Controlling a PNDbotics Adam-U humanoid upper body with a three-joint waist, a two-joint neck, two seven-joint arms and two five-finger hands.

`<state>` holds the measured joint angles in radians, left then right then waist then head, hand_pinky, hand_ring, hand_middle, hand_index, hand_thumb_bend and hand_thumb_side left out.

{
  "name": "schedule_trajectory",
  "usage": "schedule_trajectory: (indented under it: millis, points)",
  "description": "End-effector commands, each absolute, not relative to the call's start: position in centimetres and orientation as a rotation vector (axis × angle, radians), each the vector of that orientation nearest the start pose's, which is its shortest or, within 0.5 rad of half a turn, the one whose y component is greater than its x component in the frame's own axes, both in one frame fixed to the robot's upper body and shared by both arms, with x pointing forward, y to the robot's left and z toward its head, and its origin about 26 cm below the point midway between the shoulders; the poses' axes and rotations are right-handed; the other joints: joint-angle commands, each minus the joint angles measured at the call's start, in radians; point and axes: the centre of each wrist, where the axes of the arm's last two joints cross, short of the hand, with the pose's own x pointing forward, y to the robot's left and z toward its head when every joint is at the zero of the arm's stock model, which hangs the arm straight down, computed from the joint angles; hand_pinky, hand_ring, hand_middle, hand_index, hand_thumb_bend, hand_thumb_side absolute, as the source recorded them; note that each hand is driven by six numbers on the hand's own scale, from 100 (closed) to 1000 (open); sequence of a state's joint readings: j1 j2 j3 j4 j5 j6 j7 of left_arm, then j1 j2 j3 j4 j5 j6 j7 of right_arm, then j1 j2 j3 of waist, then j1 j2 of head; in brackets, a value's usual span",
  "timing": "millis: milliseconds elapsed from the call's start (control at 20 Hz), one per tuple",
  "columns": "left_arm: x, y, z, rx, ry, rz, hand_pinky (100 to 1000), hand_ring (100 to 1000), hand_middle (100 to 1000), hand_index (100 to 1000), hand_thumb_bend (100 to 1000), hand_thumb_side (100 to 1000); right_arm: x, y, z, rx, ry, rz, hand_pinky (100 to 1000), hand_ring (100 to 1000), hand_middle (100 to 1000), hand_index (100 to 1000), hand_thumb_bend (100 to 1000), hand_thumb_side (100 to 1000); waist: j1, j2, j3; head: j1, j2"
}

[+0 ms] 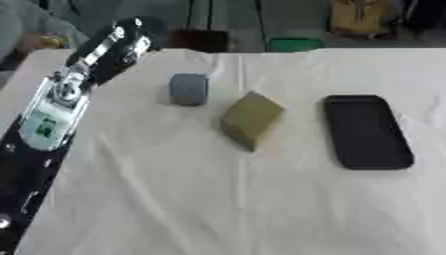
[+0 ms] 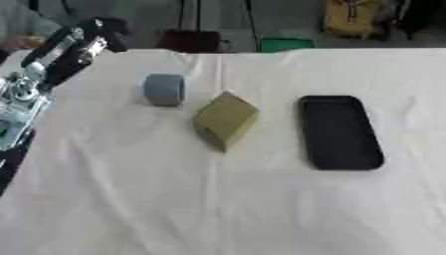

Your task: Pick up objects on the table and place them in the box.

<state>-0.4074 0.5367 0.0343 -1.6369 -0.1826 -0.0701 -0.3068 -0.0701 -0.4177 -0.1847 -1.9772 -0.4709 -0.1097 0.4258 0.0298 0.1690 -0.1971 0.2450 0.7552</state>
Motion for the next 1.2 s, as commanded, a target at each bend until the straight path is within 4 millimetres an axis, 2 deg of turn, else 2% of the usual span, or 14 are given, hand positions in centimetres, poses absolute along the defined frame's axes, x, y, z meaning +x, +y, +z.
schedule_trajectory:
  millis: [50, 550, 950, 1050, 1100, 1200]
  points:
    - [35.6, 33.9, 20.4, 0.485, -1.919, -0.92, 762, 699, 768, 887, 100, 879, 26.7, -34.3, 17.0, 0.266, -2.177, 0.5, 654, 527, 764, 821, 100, 521, -0.001, -0.011, -0.001, -0.002, -0.011]
    - [37.0, 35.0, 21.4, 0.592, -1.876, -0.965, 766, 708, 775, 893, 100, 830, 26.7, -34.3, 17.0, 0.27, -2.177, 0.505, 654, 528, 764, 821, 100, 523, -0.001, -0.011, -0.005, 0.002, -0.013]
    - [40.4, 37.5, 22.7, 0.8, -1.734, -0.965, 767, 708, 773, 894, 100, 776, 26.7, -34.1, 17.0, 0.275, -2.172, 0.511, 653, 528, 765, 822, 100, 524, 0.002, -0.004, -0.014, 0.007, -0.022]
    - [41.6, 37.6, 23.3, 0.851, -1.693, -0.999, 771, 717, 777, 895, 100, 742, 26.8, -34.0, 17.0, 0.28, -2.172, 0.517, 653, 528, 765, 822, 100, 525, 0.005, 0.002, -0.021, 0.011, -0.026]
    - [42.2, 37.6, 23.6, 0.881, -1.666, -1.028, 778, 736, 788, 897, 100, 679, 26.8, -33.9, 17.0, 0.283, -2.173, 0.52, 653, 527, 766, 823, 100, 526, 0.007, 0.006, -0.028, 0.014, -0.031]
    - [43.5, 37.7, 24.1, 0.966, -1.604, -1.097, 781, 744, 793, 899, 100, 650, 27.0, -33.7, 17.2, 0.291, -2.176, 0.53, 653, 527, 766, 823, 100, 527, 0.011, 0.017, -0.043, 0.021, -0.045]
